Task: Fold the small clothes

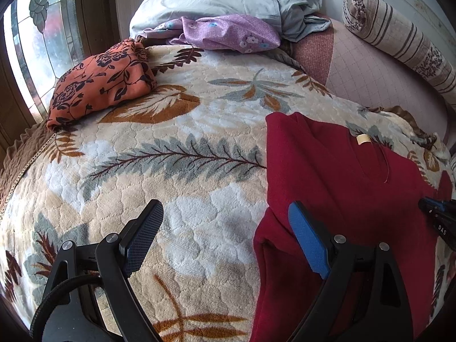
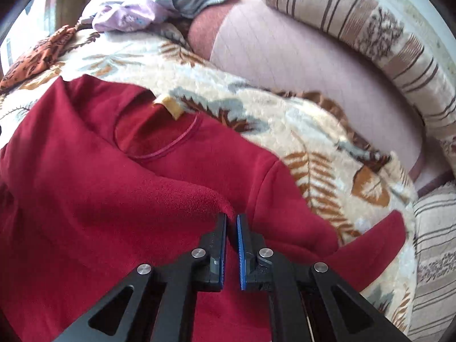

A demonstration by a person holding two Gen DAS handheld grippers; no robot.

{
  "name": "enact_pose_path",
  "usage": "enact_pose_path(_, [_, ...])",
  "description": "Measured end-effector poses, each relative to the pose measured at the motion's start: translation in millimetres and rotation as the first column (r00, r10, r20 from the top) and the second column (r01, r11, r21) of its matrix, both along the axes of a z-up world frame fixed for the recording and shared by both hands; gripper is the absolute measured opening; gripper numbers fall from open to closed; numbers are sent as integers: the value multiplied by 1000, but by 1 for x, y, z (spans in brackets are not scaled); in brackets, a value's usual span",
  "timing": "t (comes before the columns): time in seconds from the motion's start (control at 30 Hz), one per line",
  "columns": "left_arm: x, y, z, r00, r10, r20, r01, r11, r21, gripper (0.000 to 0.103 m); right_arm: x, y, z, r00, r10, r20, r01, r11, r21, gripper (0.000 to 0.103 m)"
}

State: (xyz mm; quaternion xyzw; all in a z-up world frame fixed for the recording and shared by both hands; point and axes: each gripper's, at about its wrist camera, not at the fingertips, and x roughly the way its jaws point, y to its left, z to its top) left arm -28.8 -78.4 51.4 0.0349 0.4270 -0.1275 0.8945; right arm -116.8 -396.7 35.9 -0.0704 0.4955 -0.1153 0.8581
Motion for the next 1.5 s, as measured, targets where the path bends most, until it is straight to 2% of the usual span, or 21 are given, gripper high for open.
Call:
enact_pose_path(0.03, [-1,-1,-1,1000,-7,-3,7,1000,1,90,1,-4,2,1000,-23,-3,24,999,42,7])
enact_pose_path(0.1, [-1,-6,-4,1000,-18,-10,18,1000,18,90,-6,-10,16,996,-61,61,54,993,103,21])
enact_pose_path(0.13, [-1,-9,-7,1000,-22,-16,22,999,37,90,-11,-9,23,993,-74,95,61,990,128,41])
enact_pose_path(0.17, [-1,-12,-11,999,-26,-22,27,998,60,90,-18,-7,30,988,-83,130,63,986,153,49])
enact_pose_path(0.2, [0,-15,-15,999,-29,-29,32,996,83,90,-25,-3,38,980,-89,177,56,981,185,52])
enact_pose_path(0.23, [0,-18,-19,999,-29,-36,33,994,104,90,-31,4,40,975,-84,205,39,976,214,52])
enact_pose_path(0.3, [2,-20,-25,998,-23,-50,29,991,129,90,-34,19,36,978,-40,205,-12,970,243,52])
enact_pose_path(0.37, [3,-21,-28,998,-19,-54,26,991,131,90,-24,29,20,986,-19,167,-14,980,197,44])
enact_pose_path(0.4, [3,-21,-29,998,-18,-55,25,991,130,90,-17,29,10,989,-40,145,14,984,175,42])
enact_pose_path(0.43, [4,-21,-29,998,-17,-56,24,991,130,90,-11,26,-3,990,-75,121,50,980,194,41])
enact_pose_path(0.5, [4,-22,-30,998,-16,-60,24,991,130,90,-2,15,-21,985,-147,88,116,952,284,41])
enact_pose_path(0.53, [4,-21,-30,998,-15,-60,22,992,127,90,-2,13,-20,979,-164,118,125,950,287,41])
enact_pose_path(0.67, [2,-19,-20,1000,-5,-27,8,995,100,90,-16,13,-5,981,-155,116,117,953,278,44])
enact_pose_path(0.83, [-4,-16,-4,1000,-23,16,23,1000,-2,90,-64,-26,8,949,-270,164,217,934,282,48])
enact_pose_path(0.87, [-4,-17,-3,999,-30,13,30,999,-15,90,-67,-36,3,944,-296,146,250,930,271,48])
enact_pose_path(0.93, [-5,-20,-3,999,-37,0,37,999,-23,90,-70,-53,-16,938,-343,48,318,910,266,48])
enact_pose_path(0.97, [-7,-21,-4,999,-39,-2,39,999,-18,90,-73,-58,-19,935,-352,39,323,894,311,48])
enact_pose_path(1.03, [-7,-24,-6,999,-40,2,40,999,4,90,-81,-58,-10,927,-367,81,320,883,345,48])
enact_pose_path(1.23, [-3,-30,-23,998,-41,-39,44,995,95,90,-57,-18,21,953,-236,189,162,927,337,48])
enact_pose_path(1.37, [0,-30,-30,998,-29,-56,34,994,102,90,-30,6,23,965,-167,204,86,931,356,48])
enact_pose_path(1.5, [0,-31,-30,998,-32,-50,37,993,109,90,4,24,10,973,-142,180,71,933,354,48])
